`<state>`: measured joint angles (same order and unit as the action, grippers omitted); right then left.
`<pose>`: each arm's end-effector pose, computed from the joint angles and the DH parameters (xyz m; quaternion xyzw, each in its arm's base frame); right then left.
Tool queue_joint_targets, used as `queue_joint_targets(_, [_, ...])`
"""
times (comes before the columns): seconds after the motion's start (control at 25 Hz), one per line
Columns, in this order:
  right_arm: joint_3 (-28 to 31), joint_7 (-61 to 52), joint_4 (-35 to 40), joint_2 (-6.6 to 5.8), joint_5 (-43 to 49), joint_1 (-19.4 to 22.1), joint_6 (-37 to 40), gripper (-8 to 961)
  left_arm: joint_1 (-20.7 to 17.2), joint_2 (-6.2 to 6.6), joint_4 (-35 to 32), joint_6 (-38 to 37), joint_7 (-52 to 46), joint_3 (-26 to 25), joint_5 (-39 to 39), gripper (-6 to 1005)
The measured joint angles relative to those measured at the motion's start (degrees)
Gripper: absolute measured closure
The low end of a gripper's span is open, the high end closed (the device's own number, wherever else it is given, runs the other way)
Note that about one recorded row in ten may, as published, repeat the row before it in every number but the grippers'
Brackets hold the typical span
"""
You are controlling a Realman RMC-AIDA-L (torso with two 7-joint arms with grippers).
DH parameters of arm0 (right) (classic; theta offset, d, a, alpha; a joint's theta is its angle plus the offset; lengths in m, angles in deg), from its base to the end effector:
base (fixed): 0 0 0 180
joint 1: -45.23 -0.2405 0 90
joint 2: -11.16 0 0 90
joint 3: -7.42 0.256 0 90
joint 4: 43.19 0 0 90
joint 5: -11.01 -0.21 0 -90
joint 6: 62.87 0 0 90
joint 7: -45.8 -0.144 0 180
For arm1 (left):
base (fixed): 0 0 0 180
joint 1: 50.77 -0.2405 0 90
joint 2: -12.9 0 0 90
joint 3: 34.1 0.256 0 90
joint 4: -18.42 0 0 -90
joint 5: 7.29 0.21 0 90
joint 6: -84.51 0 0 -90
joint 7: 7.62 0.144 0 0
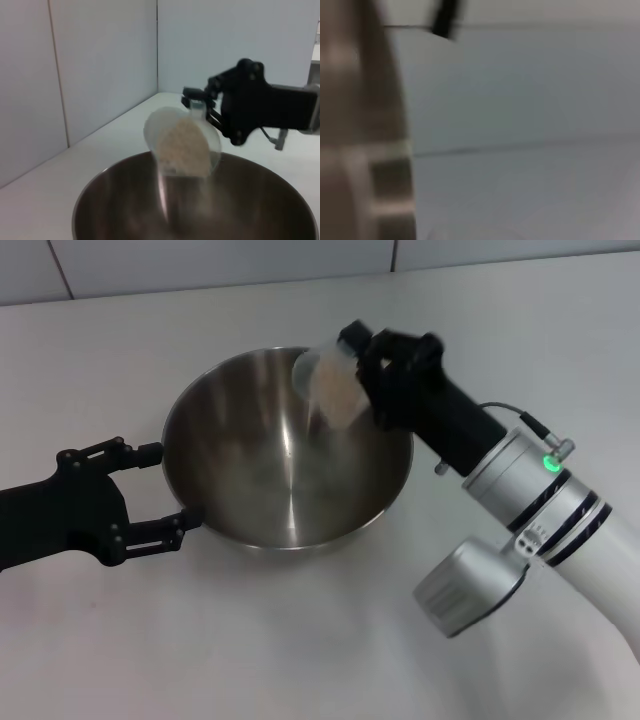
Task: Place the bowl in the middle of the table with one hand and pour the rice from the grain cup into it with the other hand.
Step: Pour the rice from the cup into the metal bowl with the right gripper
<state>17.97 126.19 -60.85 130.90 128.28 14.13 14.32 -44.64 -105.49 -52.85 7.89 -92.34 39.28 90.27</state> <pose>0.2246 0.3076 -0.0863 -0.6589 -0.4756 0.0111 0.5827 -0.2478 0.2829 0.0128 -0.9566 -0.1246 -0.1768 0.1954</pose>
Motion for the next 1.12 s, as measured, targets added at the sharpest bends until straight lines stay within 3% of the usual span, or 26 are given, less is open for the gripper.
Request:
queue_joint_targets(0.2, [0.4,6.8,0.1,0.03,6.2,0.6,2.1,940,0.0,0.0,0.1,0.1,0.0,0.0,0.0,157])
queue_joint_targets(1.12, [-0.1,46.5,-2.8,0.13,7.5,1.2,-1.2,939,0.8,0.09,0.1,-0.1,-0.2,-0.2,0.0,157])
